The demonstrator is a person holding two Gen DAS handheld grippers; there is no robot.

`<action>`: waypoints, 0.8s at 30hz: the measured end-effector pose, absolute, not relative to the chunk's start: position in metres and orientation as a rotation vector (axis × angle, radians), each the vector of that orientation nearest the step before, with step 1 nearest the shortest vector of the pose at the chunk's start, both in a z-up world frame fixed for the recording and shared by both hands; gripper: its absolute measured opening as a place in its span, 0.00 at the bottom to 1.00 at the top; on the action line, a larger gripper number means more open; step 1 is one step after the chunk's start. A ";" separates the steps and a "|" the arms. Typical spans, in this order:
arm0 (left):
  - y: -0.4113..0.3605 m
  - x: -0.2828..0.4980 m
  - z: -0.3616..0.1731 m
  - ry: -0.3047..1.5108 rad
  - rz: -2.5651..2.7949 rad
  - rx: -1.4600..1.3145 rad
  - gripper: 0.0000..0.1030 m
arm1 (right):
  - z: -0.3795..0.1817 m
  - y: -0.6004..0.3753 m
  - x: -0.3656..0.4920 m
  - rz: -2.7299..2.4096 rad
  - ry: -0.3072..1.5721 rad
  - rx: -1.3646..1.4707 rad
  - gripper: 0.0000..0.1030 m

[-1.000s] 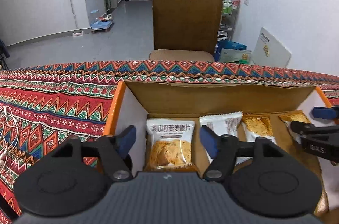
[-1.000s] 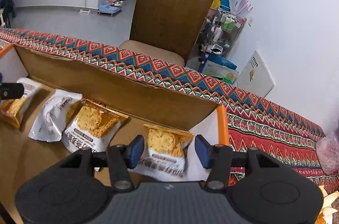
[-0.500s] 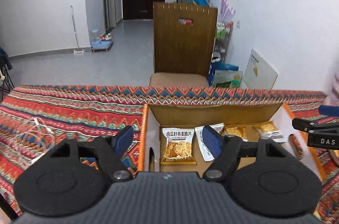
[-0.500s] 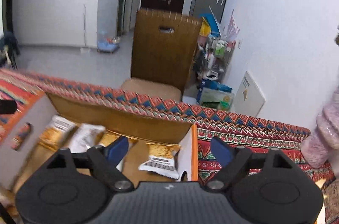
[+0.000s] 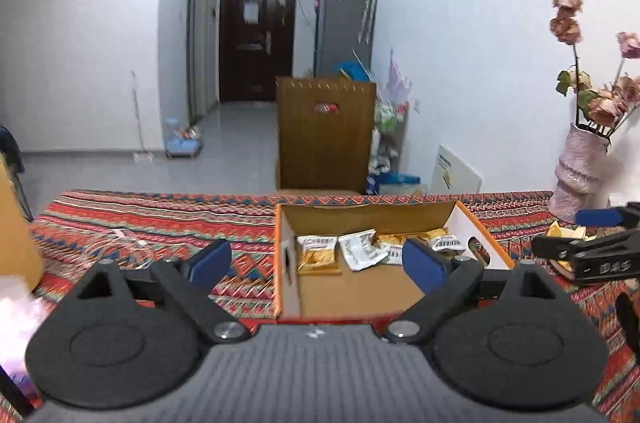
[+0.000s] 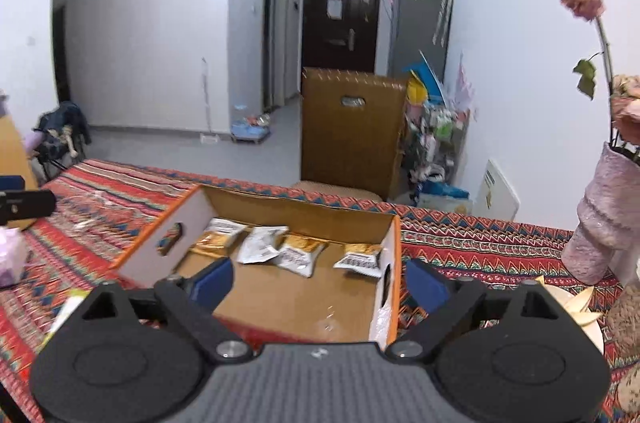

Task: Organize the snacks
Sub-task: 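Withdraw both tools from the box back toward the snack pile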

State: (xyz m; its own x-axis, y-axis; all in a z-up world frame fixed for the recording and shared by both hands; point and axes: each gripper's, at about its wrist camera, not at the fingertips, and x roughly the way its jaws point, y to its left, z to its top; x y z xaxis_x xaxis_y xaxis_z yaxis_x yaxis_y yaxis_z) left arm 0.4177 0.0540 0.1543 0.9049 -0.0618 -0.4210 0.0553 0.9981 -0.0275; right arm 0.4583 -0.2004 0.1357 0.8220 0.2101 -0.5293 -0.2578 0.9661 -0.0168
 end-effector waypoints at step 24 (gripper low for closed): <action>0.062 0.174 0.043 0.439 -0.046 -0.068 1.00 | 0.043 -0.202 0.177 0.263 0.470 -0.008 1.00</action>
State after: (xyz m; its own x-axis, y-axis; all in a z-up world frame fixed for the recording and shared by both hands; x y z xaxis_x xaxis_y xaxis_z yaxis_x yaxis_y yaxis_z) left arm 0.1740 0.0621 0.0427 0.9042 -0.0588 -0.4230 0.0293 0.9967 -0.0758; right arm 0.1768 -0.2016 0.0432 0.8582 0.2487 -0.4490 -0.2526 0.9662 0.0523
